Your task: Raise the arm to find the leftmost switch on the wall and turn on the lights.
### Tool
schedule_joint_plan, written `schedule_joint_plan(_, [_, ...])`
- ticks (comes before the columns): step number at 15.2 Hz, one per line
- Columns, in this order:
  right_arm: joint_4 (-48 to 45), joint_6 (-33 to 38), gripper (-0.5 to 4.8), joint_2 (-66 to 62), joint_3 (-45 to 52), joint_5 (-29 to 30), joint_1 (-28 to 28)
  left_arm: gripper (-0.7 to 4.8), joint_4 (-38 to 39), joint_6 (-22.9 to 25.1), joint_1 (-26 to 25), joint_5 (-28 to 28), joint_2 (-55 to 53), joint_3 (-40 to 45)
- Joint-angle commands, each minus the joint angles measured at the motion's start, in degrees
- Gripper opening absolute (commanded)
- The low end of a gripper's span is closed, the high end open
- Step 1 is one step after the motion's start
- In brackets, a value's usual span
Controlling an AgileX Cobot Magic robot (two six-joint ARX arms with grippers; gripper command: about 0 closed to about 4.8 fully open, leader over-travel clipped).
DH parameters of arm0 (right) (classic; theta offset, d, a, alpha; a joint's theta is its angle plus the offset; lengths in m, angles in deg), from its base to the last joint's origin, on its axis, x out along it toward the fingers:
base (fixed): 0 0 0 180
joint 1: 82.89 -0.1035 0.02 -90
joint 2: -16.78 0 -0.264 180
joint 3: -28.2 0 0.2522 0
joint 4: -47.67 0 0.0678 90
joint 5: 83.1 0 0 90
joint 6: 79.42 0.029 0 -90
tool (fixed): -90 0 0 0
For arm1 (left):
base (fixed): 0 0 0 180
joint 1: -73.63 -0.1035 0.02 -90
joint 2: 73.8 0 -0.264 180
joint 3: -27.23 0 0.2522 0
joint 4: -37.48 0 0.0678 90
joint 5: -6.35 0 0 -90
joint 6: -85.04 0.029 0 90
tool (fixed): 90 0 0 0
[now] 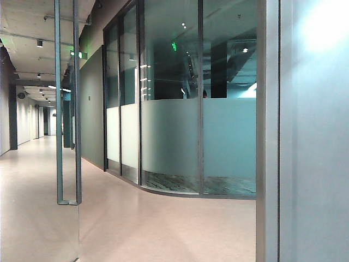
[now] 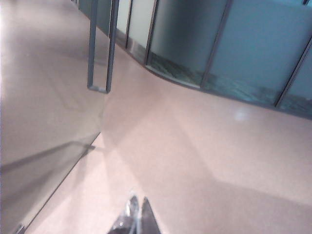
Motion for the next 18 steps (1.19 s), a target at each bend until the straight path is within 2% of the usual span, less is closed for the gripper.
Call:
schedule_joint_plan(1, [-0.6, -0.2, -0.01, 0.0, -0.2, -0.1, 0.0, -0.05, -1.3, -0.2, 0.0, 0.1, 0.0, 1.2])
schedule_joint_plan(8, [-0.6, -0.2, -0.01, 0.0, -0.2, -0.1, 0.0, -0.05, -1.9, 1.2, 2.1, 0.1, 0.0, 2.7])
schedule_joint_plan(18, [-0.6, -0.2, -0.01, 0.0, -0.2, -0.1, 0.0, -0.05, -1.9, 1.1, 1.2, 0.0, 0.0, 2.7])
